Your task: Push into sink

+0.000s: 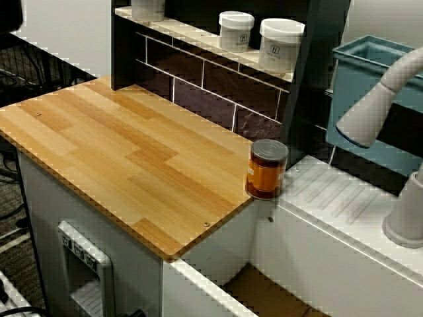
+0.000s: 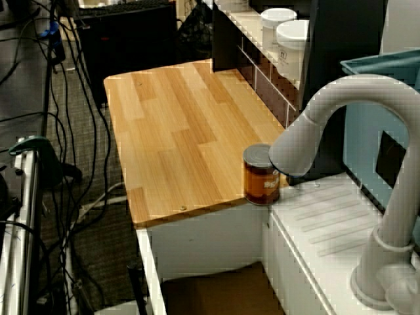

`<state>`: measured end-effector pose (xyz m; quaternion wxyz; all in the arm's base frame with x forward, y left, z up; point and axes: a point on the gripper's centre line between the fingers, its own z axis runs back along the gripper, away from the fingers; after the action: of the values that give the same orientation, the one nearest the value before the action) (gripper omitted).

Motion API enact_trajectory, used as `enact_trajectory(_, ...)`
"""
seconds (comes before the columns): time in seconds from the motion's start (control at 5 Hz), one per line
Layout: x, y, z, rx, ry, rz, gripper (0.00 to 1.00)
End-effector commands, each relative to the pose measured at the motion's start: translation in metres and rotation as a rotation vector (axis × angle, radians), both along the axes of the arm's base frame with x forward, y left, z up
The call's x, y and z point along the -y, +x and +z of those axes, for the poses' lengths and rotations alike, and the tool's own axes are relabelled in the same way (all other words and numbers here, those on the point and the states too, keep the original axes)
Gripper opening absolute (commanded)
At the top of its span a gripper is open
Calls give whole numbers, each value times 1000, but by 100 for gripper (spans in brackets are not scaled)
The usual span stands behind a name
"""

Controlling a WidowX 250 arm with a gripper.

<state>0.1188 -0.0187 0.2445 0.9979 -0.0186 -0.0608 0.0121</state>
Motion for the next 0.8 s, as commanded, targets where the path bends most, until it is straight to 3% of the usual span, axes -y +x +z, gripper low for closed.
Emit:
enact_trajectory(0.0,0,0,0,0,0,0,100)
enact_trajectory(0.2,-25,16,0,15,29,22,100)
enact_trajectory(0.6,-68,31,-6,10,40,118,100)
